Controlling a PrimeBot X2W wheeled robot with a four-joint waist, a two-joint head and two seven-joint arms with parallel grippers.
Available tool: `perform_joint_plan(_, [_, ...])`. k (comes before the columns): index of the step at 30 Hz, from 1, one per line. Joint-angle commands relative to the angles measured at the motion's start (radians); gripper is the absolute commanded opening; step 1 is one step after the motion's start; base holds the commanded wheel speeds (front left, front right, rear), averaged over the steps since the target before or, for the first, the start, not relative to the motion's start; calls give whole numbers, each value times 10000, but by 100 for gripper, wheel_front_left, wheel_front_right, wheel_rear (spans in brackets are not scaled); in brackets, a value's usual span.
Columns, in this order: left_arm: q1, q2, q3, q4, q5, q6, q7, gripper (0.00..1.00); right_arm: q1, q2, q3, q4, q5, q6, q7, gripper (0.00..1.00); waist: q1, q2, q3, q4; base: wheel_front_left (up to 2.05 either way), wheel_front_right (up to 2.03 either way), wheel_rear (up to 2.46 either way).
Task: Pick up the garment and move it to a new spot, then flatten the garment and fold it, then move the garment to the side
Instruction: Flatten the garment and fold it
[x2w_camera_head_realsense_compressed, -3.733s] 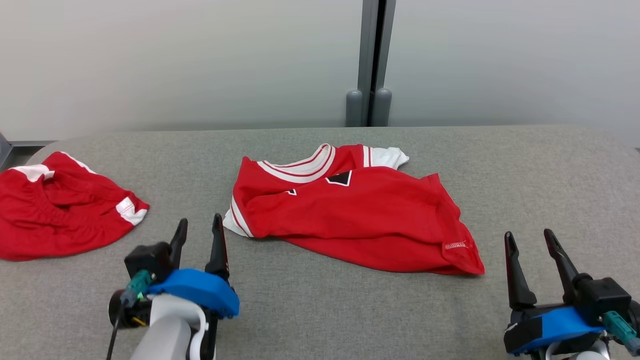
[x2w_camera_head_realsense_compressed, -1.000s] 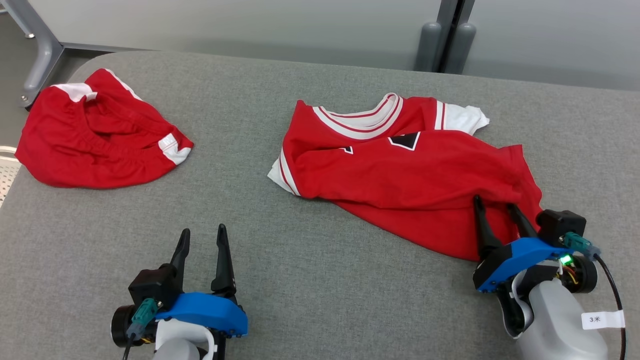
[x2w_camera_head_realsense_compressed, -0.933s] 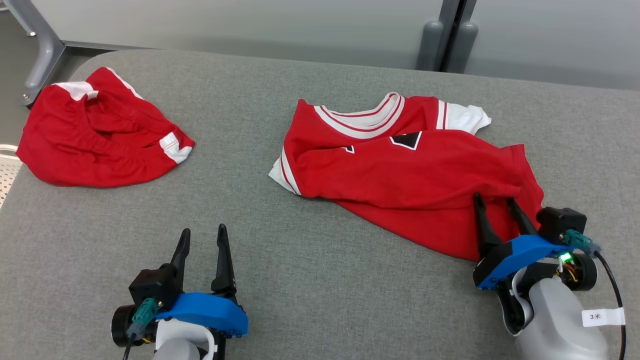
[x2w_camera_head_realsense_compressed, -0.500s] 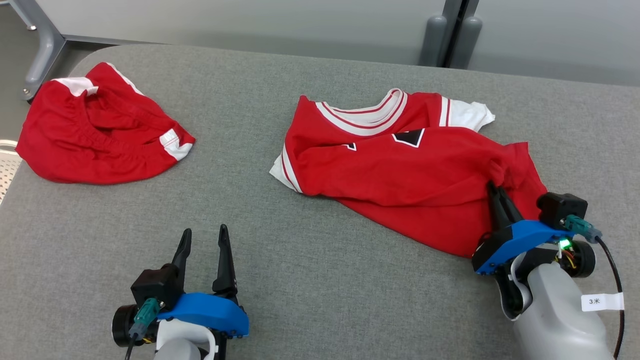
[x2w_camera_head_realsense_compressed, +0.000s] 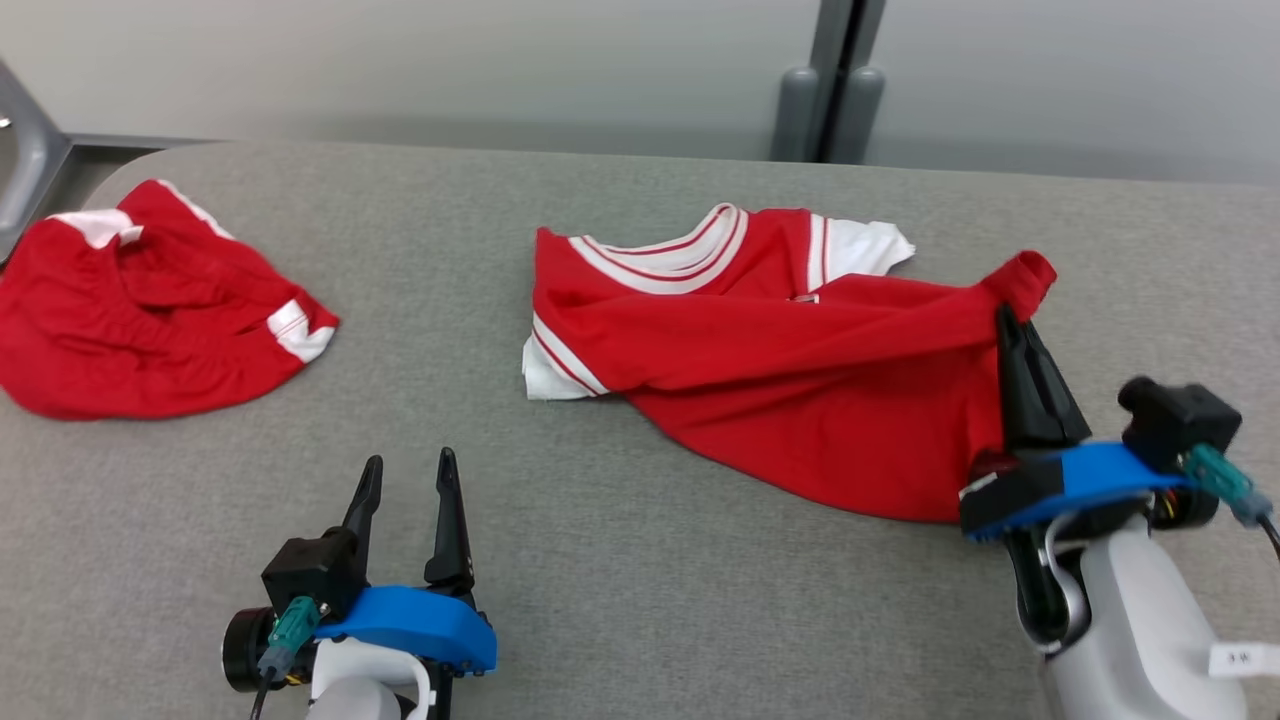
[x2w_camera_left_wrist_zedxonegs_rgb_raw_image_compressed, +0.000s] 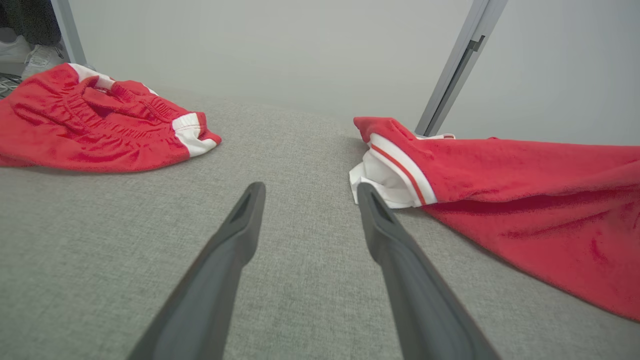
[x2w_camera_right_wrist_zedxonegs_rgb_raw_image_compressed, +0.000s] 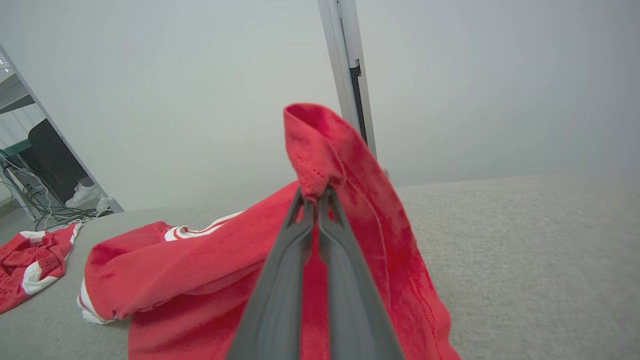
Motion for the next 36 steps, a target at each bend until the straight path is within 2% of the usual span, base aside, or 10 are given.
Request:
perform_joint_plan(1, [-43,-20,54,-46,76,-1,-41,100,409,-56,11,-315,84,1,-34,0,0,0,-170,-221,0,0,0])
perform_joint_plan(7, [137,38,166,-64,75,31,-35,100,2424,-56,104,-2080,544,1,12,0,0,0,-372,-836,0,0,0])
perform_joint_plan(11, [140,117,221,-88,67,16,-35,100,3498,-53,3,-2571,910,1,216,0,0,0,-356,-1133,0,0,0])
perform_joint_plan(15, [17,176,229,-86,100,-2,-36,100,3935,-53,-265,-2326,971,1,236,0,0,0,-244,-1246,0,0,0])
perform_joint_plan(23, [-107,256,204,-26,122,13,-36,100,3584,-55,-825,-964,850,1,38,0,0,0,-75,-1191,0,0,0])
perform_joint_plan(24, [-112,260,206,-20,116,17,-36,100,3545,-58,-914,-783,851,1,27,11,0,0,-74,-1187,0,0,0])
perform_joint_plan(25, [-113,259,210,-9,107,23,-36,100,3528,-58,-1013,-595,858,1,8,39,0,0,-80,-1188,0,0,0])
perform_joint_plan(26, [-111,260,216,6,95,33,-35,100,3518,-58,-1103,-408,888,1,-11,100,0,0,-92,-1192,0,0,0])
perform_joint_plan(30, [-56,276,259,40,44,49,-36,100,3493,-60,-1381,-73,718,1,-35,100,0,0,-189,-1248,0,0,0])
perform_joint_plan(36, [16,266,270,55,-2,68,-36,100,3560,-55,-1885,-521,399,1,-38,100,0,0,-346,-1382,0,0,0])
